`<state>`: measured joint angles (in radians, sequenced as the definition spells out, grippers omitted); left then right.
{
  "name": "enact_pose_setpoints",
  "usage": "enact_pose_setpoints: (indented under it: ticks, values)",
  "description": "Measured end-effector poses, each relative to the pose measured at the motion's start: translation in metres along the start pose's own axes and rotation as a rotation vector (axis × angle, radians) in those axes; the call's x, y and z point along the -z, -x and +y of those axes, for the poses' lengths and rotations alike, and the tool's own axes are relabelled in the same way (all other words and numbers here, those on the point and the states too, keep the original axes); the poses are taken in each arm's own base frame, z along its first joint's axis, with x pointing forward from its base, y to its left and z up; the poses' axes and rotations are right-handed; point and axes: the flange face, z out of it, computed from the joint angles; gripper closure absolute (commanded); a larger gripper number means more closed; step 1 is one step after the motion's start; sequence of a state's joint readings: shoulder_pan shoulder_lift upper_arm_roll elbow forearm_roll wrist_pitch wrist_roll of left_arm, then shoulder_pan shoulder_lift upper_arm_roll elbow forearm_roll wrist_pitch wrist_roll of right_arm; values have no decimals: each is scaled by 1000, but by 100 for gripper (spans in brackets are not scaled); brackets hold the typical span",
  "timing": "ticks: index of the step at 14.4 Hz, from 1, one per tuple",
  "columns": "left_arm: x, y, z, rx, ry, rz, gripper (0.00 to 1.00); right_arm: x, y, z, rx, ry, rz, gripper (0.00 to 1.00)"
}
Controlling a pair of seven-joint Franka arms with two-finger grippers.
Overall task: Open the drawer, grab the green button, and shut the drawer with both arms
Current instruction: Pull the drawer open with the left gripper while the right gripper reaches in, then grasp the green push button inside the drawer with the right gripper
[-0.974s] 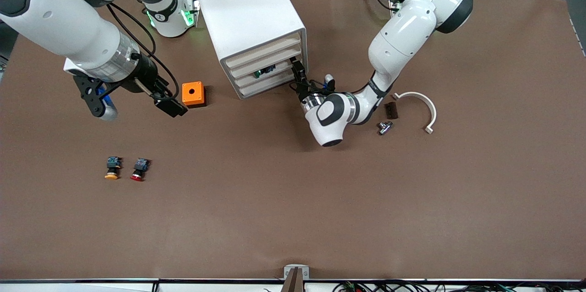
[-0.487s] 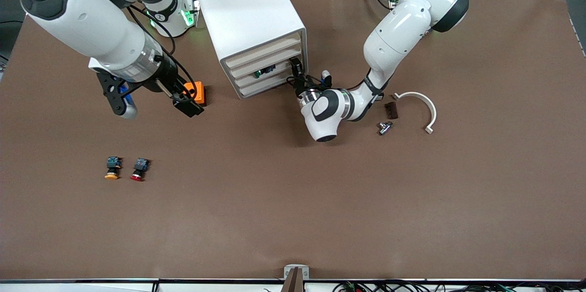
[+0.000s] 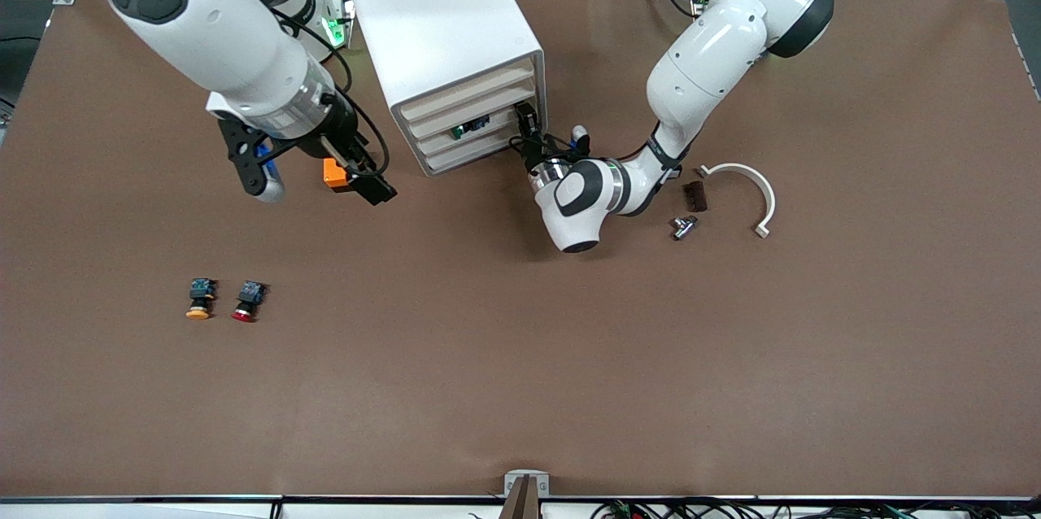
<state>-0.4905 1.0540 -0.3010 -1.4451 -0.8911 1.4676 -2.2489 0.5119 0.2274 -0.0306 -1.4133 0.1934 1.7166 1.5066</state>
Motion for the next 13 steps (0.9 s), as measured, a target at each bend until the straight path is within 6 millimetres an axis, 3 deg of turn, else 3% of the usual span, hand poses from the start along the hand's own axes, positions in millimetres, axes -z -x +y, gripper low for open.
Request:
enact_pose_setpoints:
  ticks: [6,13]
  values:
    - [43,-13,2,-8,14,-78,87,-33,48,-6,-12,34,29,0]
    - [125,-36,2,-21,77,-237,83,-116,104,8,14,76,125,0]
